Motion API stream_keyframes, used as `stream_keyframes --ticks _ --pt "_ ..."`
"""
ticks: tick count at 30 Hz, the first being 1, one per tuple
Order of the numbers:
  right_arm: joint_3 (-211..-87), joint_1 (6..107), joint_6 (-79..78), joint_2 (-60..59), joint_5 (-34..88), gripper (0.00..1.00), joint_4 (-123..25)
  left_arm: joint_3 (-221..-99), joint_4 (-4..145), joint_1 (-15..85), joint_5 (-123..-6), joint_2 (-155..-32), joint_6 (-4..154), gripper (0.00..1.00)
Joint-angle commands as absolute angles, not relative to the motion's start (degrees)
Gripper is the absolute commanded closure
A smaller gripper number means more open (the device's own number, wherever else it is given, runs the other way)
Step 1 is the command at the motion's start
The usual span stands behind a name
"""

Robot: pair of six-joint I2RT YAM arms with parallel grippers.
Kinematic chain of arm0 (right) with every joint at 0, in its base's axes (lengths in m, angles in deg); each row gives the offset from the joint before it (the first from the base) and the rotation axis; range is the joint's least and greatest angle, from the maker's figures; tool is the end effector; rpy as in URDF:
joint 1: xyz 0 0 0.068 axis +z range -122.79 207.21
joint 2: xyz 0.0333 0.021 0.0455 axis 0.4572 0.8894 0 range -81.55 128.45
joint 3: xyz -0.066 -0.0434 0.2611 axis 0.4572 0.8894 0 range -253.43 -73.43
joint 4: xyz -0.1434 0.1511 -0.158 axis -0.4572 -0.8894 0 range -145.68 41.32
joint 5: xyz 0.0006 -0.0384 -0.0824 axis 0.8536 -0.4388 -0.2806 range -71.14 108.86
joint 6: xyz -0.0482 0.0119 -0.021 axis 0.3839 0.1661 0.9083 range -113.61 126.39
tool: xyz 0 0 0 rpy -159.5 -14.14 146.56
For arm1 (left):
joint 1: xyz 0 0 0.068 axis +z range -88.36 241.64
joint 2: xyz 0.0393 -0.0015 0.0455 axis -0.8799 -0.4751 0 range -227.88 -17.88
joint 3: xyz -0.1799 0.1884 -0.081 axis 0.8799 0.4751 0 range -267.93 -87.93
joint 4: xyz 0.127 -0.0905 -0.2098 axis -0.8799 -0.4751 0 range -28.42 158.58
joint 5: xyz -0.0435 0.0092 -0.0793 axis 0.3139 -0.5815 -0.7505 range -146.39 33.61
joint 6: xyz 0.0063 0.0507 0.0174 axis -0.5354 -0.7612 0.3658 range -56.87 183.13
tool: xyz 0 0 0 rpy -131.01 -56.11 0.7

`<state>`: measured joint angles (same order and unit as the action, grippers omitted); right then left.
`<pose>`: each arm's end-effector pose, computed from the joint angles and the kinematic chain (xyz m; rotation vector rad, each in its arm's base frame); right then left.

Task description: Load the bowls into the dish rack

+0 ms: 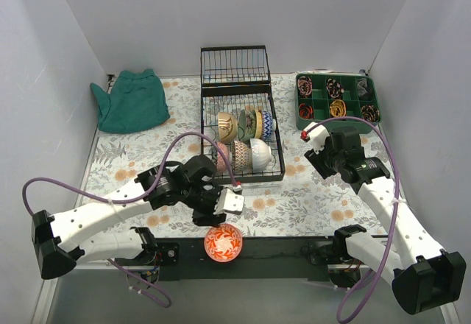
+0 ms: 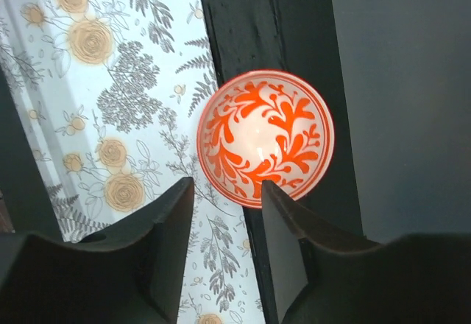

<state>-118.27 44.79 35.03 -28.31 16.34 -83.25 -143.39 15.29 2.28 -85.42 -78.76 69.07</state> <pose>0.1847 0.0570 0.2738 -0.8919 2.1465 -0.1484 0.0848 -0.1772 0.2909 1.4257 2.3864 -1.0231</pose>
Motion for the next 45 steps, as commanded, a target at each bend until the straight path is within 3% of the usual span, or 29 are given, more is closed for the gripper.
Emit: stream_keyframes --ticks 1,8,19,26,30,31,39,45 --pt "-118.6 44.5 37.0 -29.2 16.7 0.41 -83.1 -139.9 12.0 2.0 -87.4 -74.7 63.5 0.57" --pt "-116.4 44.5 38.0 -32.8 17.3 0.41 -83.4 -137.0 6.4 -1.6 -90.9 -77.0 53.5 0.51" --pt "-115.9 44.5 39.4 -35.5 16.9 0.41 -84.9 -128.7 22.5 -16.9 -79.0 -80.4 60.2 0.53" --pt "-116.1 44.5 39.3 -35.6 16.8 0.42 -84.9 -124.0 30.3 -18.6 -72.7 -80.5 62.3 0.67" --pt "-116.1 44.5 39.1 -35.2 16.7 0.42 -84.7 -123.1 32.2 -18.8 -70.1 -79.2 62.8 0.96" --pt "-116.0 44.5 39.2 -35.0 16.7 0.42 -84.7 -123.4 31.5 -18.8 -70.3 -78.6 62.8 0.99" --pt "-117.5 44.5 38.3 -32.2 16.8 0.42 -84.5 -134.8 17.4 -18.6 -65.5 -66.7 62.0 1.0" --pt "-121.0 44.5 38.1 -27.1 15.5 0.42 -85.2 -145.9 16.1 -16.4 -58.3 -64.3 62.8 1.0"
